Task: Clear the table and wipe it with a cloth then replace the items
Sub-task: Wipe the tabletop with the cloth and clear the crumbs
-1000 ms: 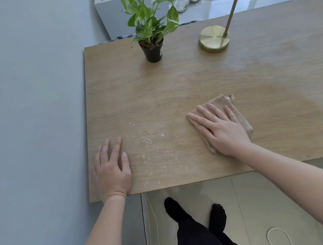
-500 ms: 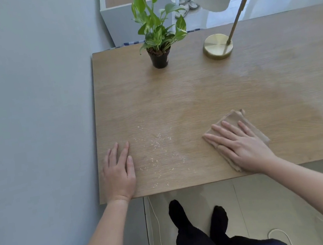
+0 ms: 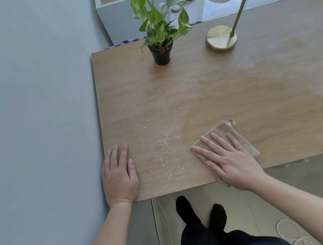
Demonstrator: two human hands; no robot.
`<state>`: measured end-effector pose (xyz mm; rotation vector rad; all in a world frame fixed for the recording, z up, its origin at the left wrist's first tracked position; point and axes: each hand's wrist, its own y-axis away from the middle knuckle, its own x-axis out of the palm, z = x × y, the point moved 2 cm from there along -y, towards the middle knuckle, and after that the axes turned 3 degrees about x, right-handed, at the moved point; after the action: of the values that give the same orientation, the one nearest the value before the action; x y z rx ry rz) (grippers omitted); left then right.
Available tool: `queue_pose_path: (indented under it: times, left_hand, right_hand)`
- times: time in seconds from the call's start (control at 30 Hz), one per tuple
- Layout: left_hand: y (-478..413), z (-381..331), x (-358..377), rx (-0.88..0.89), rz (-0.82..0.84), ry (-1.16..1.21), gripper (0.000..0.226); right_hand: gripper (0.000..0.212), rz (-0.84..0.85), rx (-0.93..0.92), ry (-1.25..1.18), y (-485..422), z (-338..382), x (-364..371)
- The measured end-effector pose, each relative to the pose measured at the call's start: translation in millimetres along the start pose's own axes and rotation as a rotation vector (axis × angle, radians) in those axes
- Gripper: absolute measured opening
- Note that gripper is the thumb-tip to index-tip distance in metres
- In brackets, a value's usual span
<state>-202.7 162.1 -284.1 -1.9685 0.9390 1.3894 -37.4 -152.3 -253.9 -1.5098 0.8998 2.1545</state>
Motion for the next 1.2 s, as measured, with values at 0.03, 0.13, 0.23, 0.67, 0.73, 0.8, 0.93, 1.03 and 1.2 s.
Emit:
queue_pose_path:
  times: [0.03, 0.13, 0.23, 0.67, 0.73, 0.8, 0.93, 1.03, 1.2]
  left_hand:
    - [0, 0, 0, -0.001, -0.001, 0.002, 0.056]
    - [1, -1, -1, 0.000, -0.002, 0.007, 0.056]
    - [-2, -1, -1, 0.004, -0.017, 0.009, 0.055]
    - [-1, -5, -1, -0.025, -0.004, 0.003, 0.055]
    - [-1, -5, -1, -0.023, -0.011, 0.004, 0.055]
    - [-2, -6, -1, -0.018, -0.016, 0.006, 0.055]
    - [-2, -4, 0, -0.023, -0.014, -0.003, 0.055]
    - [1, -2, -2, -0.022, -0.013, 0.005, 0.055]
    - [-1, -2, 0, -0.018, -0.024, 0.007, 0.055]
  right_hand:
    - [0.052, 0.008, 0.010, 0.018, 3, -18, -6]
    - [0.051, -0.038, 0.190, -0.021, -25, -57, -29]
    - [0.053, -0.122, 0.417, -0.131, -86, -52, -43]
    - [0.052, -0.093, 0.272, -0.085, -79, -74, -53]
    - [0.056, -0.145, 0.427, -0.148, -129, -68, -66]
    - [0.058, -0.153, 0.505, -0.188, -179, -50, -75]
    - [0.057, -0.096, 0.230, -0.139, -206, 21, -62]
    - [0.053, -0.039, 0.008, -0.075, -148, 22, -42]
    - [0.051, -0.041, 0.136, -0.073, -128, -44, -58]
